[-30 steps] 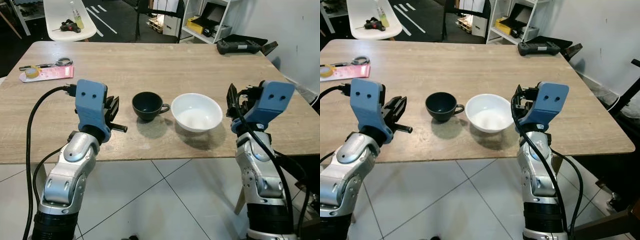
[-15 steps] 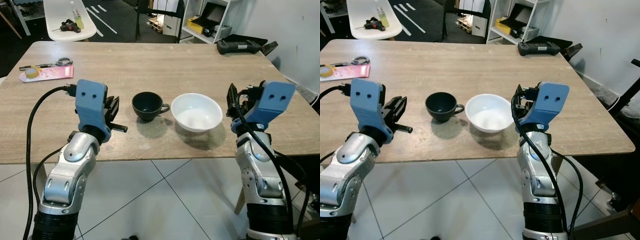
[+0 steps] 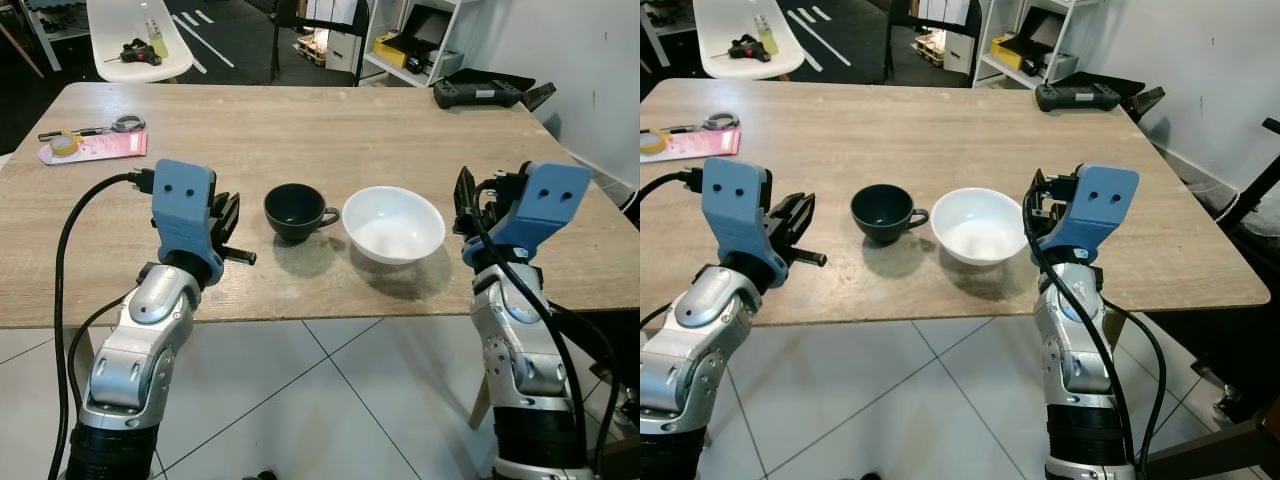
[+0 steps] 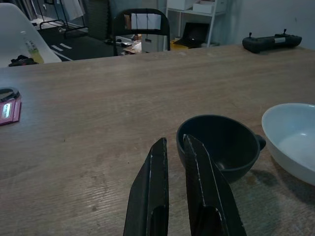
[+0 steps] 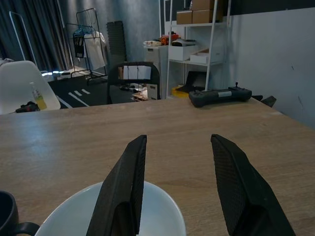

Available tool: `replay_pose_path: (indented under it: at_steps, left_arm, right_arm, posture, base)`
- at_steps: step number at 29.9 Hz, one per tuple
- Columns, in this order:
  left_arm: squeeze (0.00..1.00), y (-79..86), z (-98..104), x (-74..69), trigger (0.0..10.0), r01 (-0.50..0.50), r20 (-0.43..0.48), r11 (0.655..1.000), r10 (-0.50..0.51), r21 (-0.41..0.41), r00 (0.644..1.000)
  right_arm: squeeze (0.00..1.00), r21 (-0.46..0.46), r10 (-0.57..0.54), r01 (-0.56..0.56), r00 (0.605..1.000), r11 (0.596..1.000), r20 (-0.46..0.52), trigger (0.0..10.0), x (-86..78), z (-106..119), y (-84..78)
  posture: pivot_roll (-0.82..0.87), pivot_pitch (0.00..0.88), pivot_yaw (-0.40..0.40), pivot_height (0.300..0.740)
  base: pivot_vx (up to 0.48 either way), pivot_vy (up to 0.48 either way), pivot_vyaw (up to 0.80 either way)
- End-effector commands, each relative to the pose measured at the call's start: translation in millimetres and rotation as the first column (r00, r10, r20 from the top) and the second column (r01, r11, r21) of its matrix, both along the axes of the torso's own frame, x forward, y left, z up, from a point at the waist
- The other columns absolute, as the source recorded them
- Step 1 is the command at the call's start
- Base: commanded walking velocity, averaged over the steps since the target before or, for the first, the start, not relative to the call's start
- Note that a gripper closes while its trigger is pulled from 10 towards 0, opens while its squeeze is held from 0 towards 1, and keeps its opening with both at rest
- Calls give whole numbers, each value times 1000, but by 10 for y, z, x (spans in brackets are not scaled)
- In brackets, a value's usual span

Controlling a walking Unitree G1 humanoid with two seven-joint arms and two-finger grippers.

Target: Setting the table

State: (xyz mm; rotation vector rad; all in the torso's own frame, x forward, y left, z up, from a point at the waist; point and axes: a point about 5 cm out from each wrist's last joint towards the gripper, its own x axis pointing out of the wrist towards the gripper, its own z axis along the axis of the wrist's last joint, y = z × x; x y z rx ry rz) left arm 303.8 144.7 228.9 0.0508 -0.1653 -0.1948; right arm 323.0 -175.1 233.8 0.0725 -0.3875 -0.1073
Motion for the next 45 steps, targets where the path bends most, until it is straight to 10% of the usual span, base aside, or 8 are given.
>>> replay_pose_path:
  at_steps: [1,45]
  left_arm:
    - [0,-1,-37,1,10000,-3,-10,1000,3,7,1000]
    - [0,-24,-73,10,10000,2,-27,1000,-3,-2,1000]
  right_arm:
    - [0,3,-14,14,1000,1000,-8,10000,3,-28,-27]
    - [0,1,-24,24,1000,1000,-17,10000,-10,-48,-52]
  posture:
    - [46,60,50,740]
    - [40,71,58,740]
  base:
    - [0,0,0]
    - [0,0,0]
